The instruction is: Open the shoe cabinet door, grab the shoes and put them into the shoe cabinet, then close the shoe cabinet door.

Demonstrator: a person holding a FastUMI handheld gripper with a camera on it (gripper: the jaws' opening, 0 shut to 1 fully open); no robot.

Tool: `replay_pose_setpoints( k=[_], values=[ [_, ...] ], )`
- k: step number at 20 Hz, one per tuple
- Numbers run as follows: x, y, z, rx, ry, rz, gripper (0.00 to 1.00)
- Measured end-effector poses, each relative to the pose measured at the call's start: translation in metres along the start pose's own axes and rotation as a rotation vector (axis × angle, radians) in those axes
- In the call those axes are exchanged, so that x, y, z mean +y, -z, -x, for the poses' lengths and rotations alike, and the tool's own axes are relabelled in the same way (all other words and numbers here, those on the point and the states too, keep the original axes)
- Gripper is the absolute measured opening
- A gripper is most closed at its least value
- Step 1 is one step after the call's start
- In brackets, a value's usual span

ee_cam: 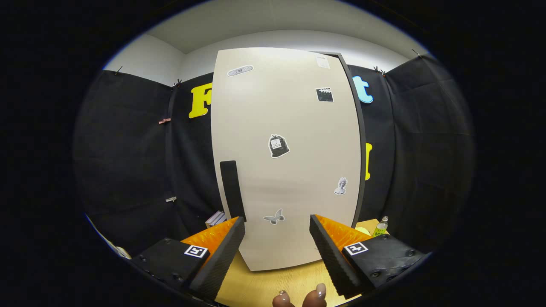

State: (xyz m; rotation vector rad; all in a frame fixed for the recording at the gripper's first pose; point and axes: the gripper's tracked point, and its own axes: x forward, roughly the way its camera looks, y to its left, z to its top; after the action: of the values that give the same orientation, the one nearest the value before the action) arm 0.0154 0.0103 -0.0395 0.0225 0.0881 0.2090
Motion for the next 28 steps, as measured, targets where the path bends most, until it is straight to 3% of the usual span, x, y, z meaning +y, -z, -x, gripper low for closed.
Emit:
replay_pose_setpoints(
  k=[16, 28],
  values=[
    [-0.014, 0.002, -0.003, 0.004, 0.040, -0.010, 1.00],
    [-0.010, 0.000, -0.009, -0.010, 0.022, -0.002, 0.99]
  ],
)
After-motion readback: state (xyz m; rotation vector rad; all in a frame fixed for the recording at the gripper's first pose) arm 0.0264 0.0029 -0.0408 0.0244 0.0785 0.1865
